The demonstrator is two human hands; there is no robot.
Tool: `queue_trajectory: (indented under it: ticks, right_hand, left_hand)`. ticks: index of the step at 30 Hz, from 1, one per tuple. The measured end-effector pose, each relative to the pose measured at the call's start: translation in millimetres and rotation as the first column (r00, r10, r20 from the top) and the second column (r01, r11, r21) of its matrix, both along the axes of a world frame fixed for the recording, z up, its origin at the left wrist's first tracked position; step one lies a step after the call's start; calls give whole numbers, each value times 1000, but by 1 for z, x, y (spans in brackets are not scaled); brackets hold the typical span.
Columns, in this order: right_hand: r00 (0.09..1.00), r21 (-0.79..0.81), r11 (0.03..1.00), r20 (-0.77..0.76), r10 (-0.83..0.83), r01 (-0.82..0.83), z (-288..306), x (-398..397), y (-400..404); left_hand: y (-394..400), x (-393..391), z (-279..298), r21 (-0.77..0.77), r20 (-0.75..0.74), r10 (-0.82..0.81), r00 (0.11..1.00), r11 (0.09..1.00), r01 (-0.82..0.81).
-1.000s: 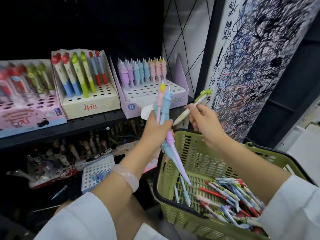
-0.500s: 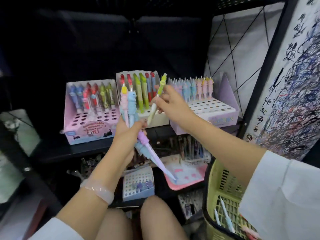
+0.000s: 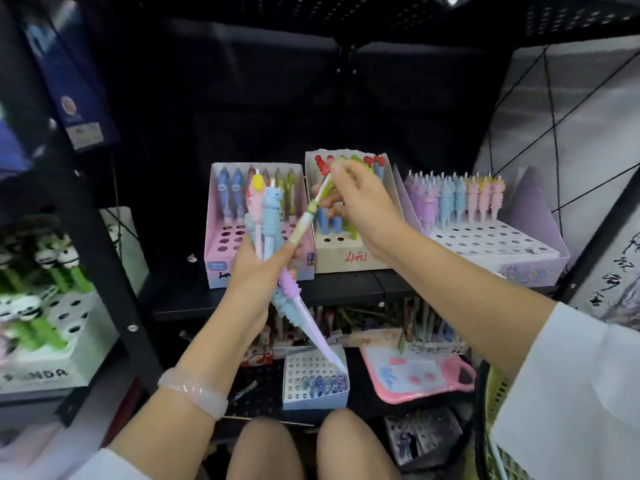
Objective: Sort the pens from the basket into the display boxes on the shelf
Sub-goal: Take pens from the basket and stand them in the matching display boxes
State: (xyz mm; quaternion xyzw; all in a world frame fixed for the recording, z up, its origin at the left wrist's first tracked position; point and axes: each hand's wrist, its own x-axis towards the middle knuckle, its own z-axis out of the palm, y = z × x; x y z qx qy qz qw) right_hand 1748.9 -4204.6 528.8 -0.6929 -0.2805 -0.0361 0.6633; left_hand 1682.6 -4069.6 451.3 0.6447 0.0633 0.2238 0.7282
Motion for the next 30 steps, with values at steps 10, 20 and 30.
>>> queue_trajectory:
  ticks: [10,20,30]
  right_hand:
    - [885,-417,825,423,-196,382,42,47,33]
    - [875,-669,618,480,-65,413,18,53,55]
    - [764,-651,463,638,-93,601,-14,48,73]
  left_hand:
    - [31,-3,-2,-40,62,98,993,995,-96]
    - [44,-4,0,-66,7,153,988,986,-152]
    - [42,-5,1,-69,7,161,987,985,-160]
